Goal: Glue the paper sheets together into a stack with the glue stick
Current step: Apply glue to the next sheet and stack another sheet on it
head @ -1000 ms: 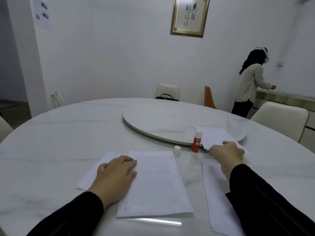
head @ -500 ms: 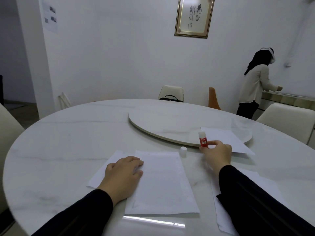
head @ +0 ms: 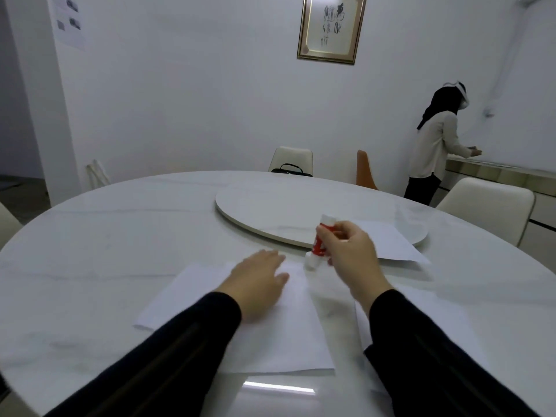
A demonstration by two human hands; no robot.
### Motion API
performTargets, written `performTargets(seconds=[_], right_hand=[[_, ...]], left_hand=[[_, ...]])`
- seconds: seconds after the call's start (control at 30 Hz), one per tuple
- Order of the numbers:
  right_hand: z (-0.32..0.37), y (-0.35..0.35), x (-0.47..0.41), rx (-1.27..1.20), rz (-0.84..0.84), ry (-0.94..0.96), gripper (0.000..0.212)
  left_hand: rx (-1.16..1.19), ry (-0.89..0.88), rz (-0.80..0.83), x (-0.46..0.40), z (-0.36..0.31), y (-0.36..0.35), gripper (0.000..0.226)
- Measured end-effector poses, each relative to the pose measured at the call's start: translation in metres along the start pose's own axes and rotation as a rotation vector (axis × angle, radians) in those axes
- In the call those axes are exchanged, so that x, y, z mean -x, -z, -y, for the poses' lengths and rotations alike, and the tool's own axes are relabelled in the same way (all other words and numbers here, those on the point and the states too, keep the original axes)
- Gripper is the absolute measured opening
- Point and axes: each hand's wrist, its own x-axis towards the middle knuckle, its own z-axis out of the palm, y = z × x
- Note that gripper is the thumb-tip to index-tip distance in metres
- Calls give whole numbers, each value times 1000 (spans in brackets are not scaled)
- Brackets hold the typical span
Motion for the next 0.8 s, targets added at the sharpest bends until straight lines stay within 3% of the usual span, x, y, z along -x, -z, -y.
performTargets(seconds=[0.23, 0.53, 0.8], right_hand=[[-29, -24, 8, 98, 110, 61, 9], [-33, -19, 10, 347, 214, 185, 12], [-19, 3, 39, 350, 266, 225, 12]], left_hand=[[-187, -23, 111, 2, 8, -33, 51], [-219, 10, 164, 0, 6, -32, 53], [-218, 14, 190, 0, 5, -31, 53]])
